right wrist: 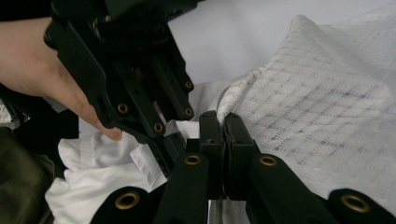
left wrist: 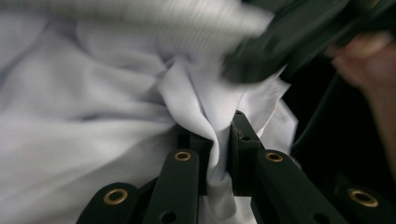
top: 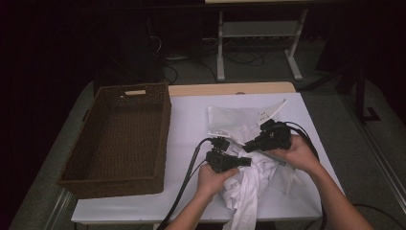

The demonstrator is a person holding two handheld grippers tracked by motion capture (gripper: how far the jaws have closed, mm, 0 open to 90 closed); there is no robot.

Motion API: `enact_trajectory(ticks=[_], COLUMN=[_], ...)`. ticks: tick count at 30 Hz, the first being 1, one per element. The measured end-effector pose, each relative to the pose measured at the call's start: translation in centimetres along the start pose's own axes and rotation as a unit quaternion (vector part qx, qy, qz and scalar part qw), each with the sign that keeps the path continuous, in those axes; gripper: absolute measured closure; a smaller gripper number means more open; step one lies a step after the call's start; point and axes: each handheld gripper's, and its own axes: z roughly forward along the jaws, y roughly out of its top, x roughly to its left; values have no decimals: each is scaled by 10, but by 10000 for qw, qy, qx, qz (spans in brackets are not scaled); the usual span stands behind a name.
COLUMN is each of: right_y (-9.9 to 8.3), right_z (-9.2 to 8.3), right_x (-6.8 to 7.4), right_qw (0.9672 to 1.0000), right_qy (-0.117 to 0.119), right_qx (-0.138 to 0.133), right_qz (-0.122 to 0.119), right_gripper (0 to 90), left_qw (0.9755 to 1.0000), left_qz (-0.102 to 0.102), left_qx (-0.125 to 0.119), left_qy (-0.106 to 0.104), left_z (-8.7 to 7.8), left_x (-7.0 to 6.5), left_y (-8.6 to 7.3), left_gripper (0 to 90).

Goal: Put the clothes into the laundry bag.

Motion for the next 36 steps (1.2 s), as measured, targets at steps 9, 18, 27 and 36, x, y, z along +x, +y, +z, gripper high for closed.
enact_trajectory(ticks=[9, 18, 27, 36], right_y=[-7, -13, -10, -9], right_z=[-12, -12, 0, 9], right_x=[3, -4, -3, 2], right_qw=[9999, 9997, 9998, 9997], right_qy=[-106, -151, -125, 3], right_qx=[-23, -37, 80, 242], right_qz=[54, 165, 112, 9], right_gripper=[880, 879, 879, 879], left_qw=[9984, 9969, 9955, 9983], left_qz=[-293, -1, -245, -14], left_qx=[-287, 116, 562, 50], left_qy=[381, 784, 722, 574], left_z=[-1, -39, -7, 7], left_x=[15, 2, 18, 22], left_y=[8, 5, -19, -24], left_gripper=[781, 413, 295, 812])
